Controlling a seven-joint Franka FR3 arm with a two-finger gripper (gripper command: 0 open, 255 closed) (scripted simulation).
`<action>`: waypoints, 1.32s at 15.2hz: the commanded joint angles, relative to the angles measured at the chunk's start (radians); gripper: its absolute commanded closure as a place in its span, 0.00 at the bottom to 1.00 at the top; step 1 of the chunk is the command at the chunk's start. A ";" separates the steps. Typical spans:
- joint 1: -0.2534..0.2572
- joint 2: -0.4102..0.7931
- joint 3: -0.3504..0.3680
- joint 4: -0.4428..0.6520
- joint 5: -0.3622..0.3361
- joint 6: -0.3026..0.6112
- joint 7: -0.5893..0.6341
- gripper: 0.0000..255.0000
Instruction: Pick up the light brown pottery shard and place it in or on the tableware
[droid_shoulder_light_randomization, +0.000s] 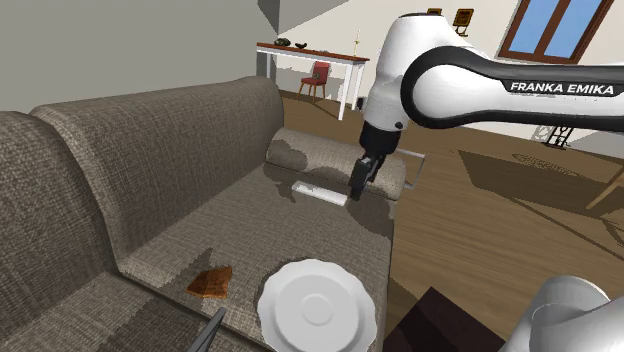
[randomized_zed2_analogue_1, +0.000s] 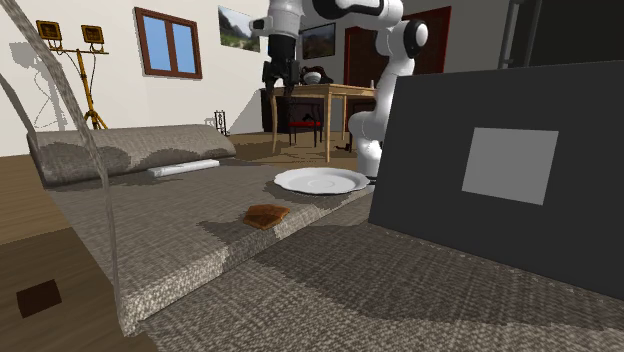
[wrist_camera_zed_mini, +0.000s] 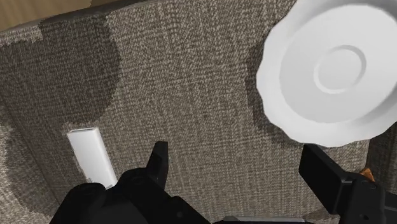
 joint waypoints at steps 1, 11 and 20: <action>0.014 0.058 0.036 0.028 -0.011 0.030 0.014 0.00; 0.068 0.378 0.184 0.217 -0.145 0.129 0.080 0.00; 0.166 0.697 0.269 0.456 -0.348 0.132 0.156 0.00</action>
